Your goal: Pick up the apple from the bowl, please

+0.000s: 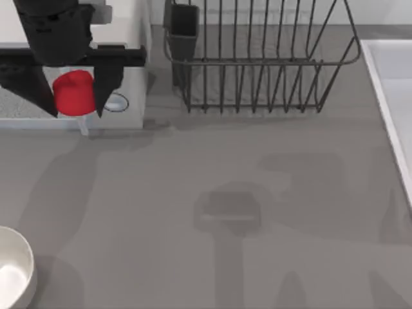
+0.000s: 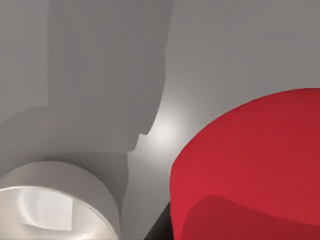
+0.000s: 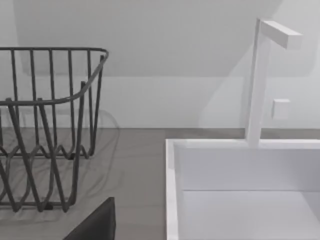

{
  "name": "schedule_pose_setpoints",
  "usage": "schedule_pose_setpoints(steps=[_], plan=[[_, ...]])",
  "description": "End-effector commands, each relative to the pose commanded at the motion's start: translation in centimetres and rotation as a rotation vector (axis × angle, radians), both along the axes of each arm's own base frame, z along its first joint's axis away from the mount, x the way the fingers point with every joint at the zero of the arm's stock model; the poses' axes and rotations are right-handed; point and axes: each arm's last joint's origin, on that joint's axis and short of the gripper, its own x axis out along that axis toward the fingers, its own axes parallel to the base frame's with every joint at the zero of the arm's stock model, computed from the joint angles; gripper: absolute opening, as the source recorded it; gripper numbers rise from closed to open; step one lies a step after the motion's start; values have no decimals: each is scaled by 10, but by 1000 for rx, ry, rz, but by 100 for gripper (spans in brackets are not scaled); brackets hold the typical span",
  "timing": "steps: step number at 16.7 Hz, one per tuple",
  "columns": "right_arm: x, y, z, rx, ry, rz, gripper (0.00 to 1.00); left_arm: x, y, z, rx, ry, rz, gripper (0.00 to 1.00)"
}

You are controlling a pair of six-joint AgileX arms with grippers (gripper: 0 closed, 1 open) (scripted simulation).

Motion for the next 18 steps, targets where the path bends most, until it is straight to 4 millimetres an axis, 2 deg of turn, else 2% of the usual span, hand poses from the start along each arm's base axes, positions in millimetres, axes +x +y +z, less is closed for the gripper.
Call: schedule_pose_setpoints(steps=[3,5,10,12,15,18], plan=[[0,0,0,0,0,0,100,20,-52,-29,-3,-12,0,0],[0,0,0,0,0,0,100,23,-71,-38,-8,-23,0,0],[0,0,0,0,0,0,100,24,-72,-40,-8,-20,1,0],[0,0,0,0,0,0,100,25,-73,-50,-7,-18,1,0],[0,0,0,0,0,0,100,28,-74,-80,-9,-23,1,0],[0,0,0,0,0,0,100,27,-75,-121,-12,-29,0,0]])
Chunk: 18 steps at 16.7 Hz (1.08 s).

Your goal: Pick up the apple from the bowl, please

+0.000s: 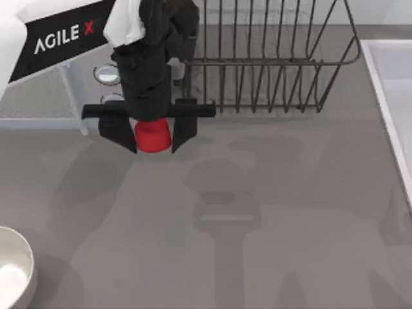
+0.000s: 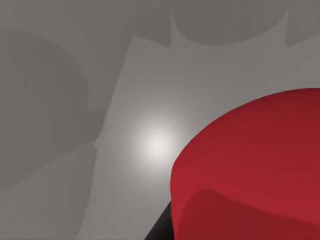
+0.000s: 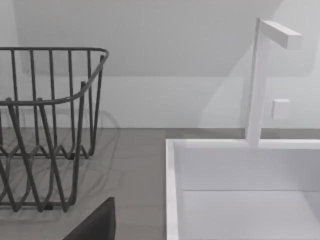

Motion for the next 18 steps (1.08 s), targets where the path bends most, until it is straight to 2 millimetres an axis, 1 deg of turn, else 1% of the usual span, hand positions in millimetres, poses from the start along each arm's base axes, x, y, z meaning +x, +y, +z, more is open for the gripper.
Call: schedule_pose_setpoints(steps=[1,3,8,18], plan=[[0,0,0,0,0,0,100,-1,0,-11,1,2,0,0],[0,0,0,0,0,0,100,-4,1,-25,2,4,0,0],[0,0,0,0,0,0,100,-4,2,-28,3,4,0,0],[0,0,0,0,0,0,100,-4,2,-28,3,4,0,75]])
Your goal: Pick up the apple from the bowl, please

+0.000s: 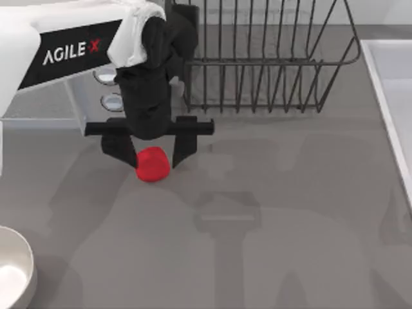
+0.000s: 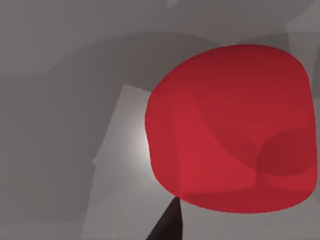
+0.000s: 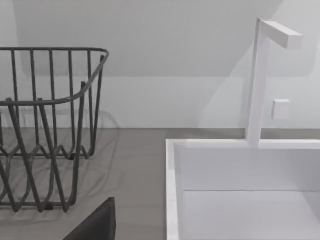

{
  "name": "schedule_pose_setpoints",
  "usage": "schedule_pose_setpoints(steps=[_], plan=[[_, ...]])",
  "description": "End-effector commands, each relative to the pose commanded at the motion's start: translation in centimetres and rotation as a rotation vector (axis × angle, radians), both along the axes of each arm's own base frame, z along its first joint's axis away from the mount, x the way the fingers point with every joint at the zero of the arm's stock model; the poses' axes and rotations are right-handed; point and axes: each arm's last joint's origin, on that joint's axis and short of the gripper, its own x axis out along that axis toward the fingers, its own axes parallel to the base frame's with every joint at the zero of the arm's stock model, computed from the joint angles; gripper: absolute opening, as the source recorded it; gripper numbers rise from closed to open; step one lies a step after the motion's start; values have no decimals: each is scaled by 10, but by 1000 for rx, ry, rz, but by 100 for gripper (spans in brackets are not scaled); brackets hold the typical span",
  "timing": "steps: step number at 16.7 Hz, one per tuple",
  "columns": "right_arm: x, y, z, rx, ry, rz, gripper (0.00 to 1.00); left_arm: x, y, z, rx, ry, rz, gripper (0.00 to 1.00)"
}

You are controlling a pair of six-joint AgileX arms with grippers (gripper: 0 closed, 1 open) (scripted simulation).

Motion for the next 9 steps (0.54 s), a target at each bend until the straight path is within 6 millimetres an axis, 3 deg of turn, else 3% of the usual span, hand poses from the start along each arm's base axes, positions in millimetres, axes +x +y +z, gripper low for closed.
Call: schedule_pose_setpoints(steps=[3,9], plan=[[0,0,0,0,0,0,100,0,0,0,0,0,0,98],[0,0,0,0,0,0,100,0,0,0,0,0,0,100]])
